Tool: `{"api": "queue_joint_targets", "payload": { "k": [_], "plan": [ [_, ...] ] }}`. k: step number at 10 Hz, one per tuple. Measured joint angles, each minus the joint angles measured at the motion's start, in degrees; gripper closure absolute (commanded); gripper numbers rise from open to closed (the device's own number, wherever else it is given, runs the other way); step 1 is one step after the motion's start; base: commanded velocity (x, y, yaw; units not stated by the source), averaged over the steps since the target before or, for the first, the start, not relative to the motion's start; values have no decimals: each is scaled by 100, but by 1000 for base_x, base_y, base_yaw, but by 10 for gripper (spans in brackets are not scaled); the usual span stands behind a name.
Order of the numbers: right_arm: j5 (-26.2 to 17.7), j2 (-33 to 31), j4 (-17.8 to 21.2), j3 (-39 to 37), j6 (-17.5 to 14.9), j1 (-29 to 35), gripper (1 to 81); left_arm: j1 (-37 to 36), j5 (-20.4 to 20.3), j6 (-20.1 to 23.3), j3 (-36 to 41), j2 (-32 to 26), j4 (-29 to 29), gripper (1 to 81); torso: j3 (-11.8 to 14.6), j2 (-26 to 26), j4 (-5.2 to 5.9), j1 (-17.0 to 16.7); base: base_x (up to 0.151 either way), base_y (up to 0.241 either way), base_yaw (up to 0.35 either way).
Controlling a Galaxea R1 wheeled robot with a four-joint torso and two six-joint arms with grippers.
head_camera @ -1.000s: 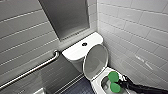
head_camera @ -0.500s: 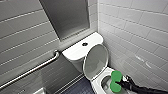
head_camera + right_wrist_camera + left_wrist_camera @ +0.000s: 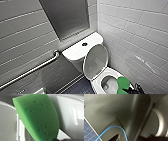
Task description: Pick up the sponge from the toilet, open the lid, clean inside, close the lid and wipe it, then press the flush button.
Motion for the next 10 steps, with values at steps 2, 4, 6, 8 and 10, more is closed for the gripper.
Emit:
{"api": "queue_joint_targets", "payload": {
  "k": [2, 4, 6, 8, 10],
  "plan": [
    [245, -116, 38, 91, -6, -160, 811, 0, 2, 2, 0, 4, 0, 10, 0, 0, 0, 0, 0, 0, 0],
    [568, -165, 49, 140, -26, -343, 811, 0, -15, 2, 0, 20, 2, 10, 0, 0, 0, 0, 0, 0, 0],
    [592, -85, 50, 99, -37, -354, 811, 0, -48, 2, -2, 30, 2, 10, 0, 0, 0, 0, 0, 0, 0],
    [438, -74, 46, 78, -84, -325, 811, 0, -56, 2, -6, 33, 2, 10, 0, 0, 0, 0, 0, 0, 0],
    [66, 39, 7, -13, -106, -194, 811, 0, -59, 2, -6, 34, 2, 10, 0, 0, 0, 0, 0, 0, 0]
  ]
}}
